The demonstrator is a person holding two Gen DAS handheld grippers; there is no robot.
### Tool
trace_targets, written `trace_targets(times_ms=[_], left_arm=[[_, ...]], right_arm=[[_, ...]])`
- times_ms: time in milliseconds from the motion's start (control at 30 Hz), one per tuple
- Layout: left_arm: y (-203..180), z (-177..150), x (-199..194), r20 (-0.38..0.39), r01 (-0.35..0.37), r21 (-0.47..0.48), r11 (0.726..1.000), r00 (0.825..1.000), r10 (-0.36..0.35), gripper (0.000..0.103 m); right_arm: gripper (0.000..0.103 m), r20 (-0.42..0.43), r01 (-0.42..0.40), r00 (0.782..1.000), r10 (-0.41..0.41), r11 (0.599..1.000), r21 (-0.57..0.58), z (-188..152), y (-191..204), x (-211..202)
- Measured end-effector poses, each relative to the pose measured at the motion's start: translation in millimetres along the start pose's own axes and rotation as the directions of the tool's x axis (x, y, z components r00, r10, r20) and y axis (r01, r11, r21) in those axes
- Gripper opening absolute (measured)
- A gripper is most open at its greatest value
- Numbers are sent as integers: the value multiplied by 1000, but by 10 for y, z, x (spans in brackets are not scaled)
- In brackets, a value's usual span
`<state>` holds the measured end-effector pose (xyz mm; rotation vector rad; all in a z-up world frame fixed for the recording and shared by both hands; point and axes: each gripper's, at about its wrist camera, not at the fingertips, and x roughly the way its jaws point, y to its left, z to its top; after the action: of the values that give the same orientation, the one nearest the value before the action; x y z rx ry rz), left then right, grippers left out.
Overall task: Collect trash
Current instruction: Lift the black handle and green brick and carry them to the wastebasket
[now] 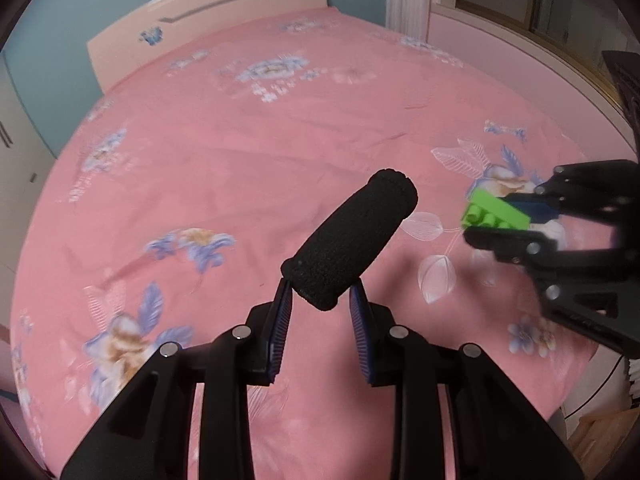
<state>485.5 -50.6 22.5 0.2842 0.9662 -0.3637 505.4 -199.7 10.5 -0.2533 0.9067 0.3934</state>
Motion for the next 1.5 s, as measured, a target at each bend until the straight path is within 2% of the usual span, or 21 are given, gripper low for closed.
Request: trace_targets(times_ms=[267,433,733,833,1100,1267,1500], left_arm=[[-90,-263,-802,69,-87,0,996,994,87,32],[-154,-567,-1314,104,-128,-7,992,986,128,32],[-282,-1057,-1954,153,-174,-38,984,972,178,32],[-294,-1218,-2064,161,-190,-60,980,967,197,32],[-263,-1701,-2167,141,-196,-107,975,968,210,32],[-202,-1952,-2130,123,-211,-131,969,966,227,32],[-148,-2298,-1976,79,-218,-147,965,970,231,32]], right_arm=[[22,78,22,997,-20,1000,-20,-81,342,-764],[22,110,29,994,-26,999,-29,-223,578,-1169],[22,159,32,987,-25,999,-40,-569,1003,-1836],[22,170,32,985,-23,998,-47,-675,1100,-1956],[22,158,27,987,-17,998,-58,-971,1369,-2079],[22,148,15,989,-6,998,-55,-1146,1485,-2031],[22,91,-10,996,15,998,-56,-1357,1625,-1751]])
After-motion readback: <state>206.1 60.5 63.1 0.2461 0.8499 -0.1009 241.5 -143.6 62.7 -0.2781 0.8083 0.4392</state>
